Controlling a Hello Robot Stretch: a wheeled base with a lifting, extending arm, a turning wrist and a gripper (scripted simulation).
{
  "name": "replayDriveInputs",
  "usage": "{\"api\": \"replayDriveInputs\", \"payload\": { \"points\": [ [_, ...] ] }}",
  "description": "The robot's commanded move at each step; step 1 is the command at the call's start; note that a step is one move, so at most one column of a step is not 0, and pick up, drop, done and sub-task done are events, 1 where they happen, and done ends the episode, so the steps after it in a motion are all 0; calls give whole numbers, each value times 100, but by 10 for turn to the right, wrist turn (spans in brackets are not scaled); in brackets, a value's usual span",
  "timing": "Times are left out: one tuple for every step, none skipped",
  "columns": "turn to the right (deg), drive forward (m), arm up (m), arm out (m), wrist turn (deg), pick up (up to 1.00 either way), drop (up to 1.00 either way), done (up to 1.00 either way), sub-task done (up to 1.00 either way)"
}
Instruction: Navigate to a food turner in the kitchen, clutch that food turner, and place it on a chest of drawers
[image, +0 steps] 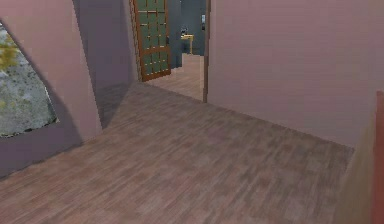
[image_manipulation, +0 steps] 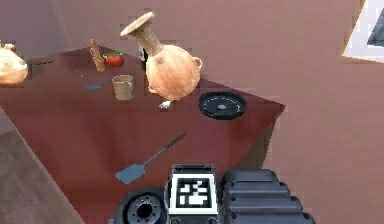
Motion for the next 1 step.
{"api": "replayDriveInputs", "payload": {
  "points": [
    [0,0,0,16,0,0,0,0,0]
  ]
}}
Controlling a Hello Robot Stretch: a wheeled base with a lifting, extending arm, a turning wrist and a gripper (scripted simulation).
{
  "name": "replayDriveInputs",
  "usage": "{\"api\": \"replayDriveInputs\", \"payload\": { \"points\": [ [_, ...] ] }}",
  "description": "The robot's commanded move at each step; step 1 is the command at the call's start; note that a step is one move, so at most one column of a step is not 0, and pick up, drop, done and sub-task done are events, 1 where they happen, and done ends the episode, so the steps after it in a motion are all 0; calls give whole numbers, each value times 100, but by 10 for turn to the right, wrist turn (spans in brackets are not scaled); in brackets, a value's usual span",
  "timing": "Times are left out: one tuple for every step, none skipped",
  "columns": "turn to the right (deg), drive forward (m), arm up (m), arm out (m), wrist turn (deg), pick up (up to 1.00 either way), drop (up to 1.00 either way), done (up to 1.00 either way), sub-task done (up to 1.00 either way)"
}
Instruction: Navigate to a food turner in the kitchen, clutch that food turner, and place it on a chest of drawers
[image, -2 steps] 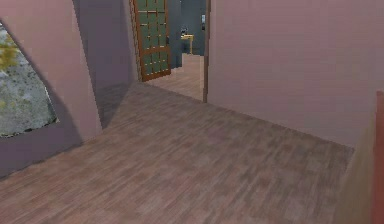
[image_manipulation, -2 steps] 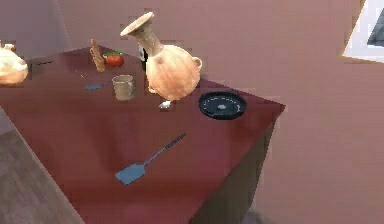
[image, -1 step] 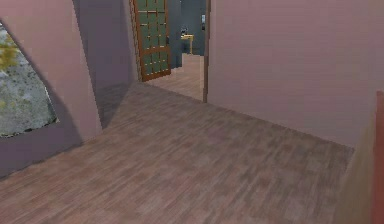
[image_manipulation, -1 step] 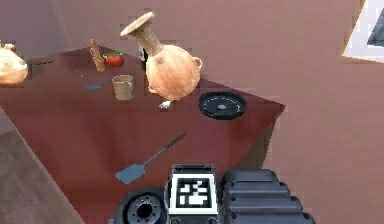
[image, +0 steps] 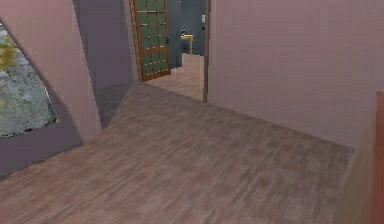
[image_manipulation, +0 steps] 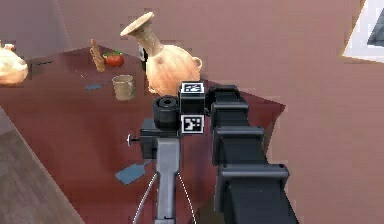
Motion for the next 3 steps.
{"api": "replayDriveInputs", "payload": {
  "points": [
    [0,0,0,0,450,0,0,0,0],
    [0,0,0,0,450,0,0,0,0],
    [0,0,0,0,360,0,0,0,0]
  ]
}}
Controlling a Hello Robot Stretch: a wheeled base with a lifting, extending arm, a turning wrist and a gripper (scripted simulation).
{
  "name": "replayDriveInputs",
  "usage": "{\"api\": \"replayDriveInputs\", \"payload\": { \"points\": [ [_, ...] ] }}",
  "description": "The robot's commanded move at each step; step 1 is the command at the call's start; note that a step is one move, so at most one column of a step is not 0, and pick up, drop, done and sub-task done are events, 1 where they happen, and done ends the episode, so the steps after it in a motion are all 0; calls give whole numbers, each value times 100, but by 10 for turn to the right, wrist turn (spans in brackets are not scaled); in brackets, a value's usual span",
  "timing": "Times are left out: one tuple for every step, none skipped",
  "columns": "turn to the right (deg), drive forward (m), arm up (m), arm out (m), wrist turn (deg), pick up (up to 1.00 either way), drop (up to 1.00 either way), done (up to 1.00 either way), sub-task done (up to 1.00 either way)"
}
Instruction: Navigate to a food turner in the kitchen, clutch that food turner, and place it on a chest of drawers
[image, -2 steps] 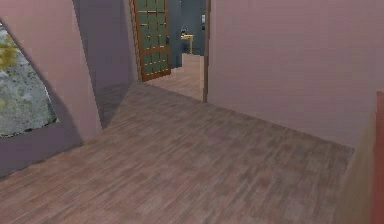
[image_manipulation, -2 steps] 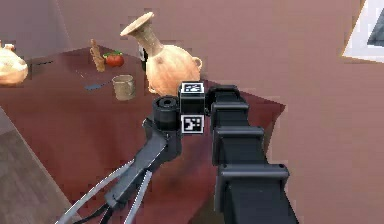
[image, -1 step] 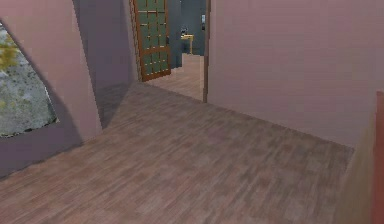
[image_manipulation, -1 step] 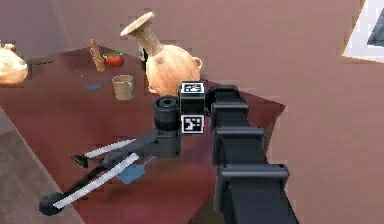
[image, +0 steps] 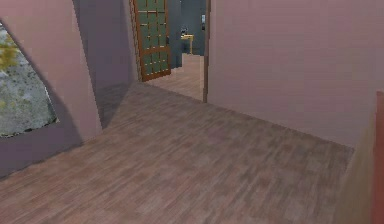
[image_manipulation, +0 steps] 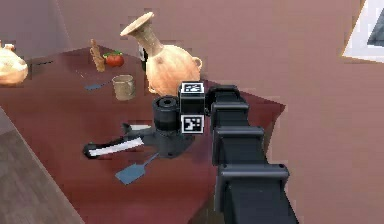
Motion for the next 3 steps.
{"api": "replayDriveInputs", "payload": {
  "points": [
    [0,0,-14,0,0,0,0,0,0],
    [0,0,0,0,0,100,0,0,0],
    [0,0,10,0,0,0,0,0,0]
  ]
}}
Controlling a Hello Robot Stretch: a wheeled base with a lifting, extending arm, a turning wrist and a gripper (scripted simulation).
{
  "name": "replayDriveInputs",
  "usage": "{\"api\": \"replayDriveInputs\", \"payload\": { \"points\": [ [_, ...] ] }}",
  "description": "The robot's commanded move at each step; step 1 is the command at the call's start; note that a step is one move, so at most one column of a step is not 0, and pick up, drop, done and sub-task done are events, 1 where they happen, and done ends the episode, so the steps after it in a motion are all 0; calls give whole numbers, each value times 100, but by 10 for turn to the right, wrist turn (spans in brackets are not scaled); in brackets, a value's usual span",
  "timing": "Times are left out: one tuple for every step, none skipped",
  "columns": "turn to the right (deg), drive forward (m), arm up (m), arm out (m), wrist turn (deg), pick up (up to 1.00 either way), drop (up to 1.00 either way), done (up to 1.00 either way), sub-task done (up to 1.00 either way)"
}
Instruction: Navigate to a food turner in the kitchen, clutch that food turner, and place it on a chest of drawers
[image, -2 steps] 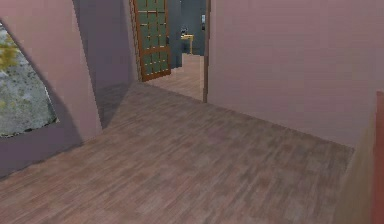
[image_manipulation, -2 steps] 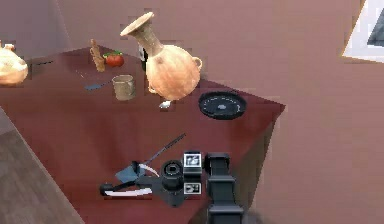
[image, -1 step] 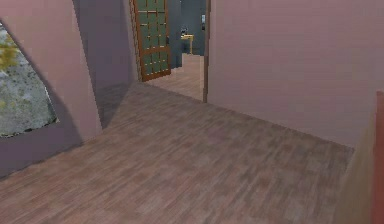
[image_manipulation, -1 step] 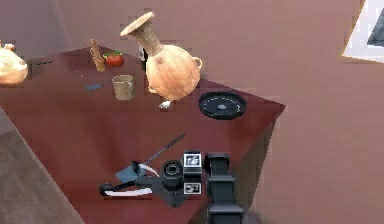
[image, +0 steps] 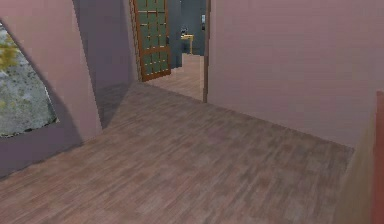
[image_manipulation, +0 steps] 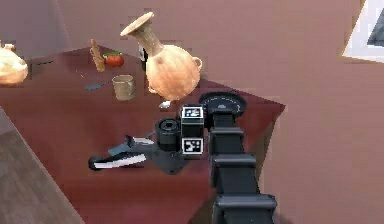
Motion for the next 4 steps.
{"api": "replayDriveInputs", "payload": {
  "points": [
    [0,0,4,0,0,0,0,0,0],
    [0,0,0,0,-450,0,0,0,0],
    [0,0,0,0,-300,0,0,0,0],
    [0,0,0,-14,0,0,0,0,0]
  ]
}}
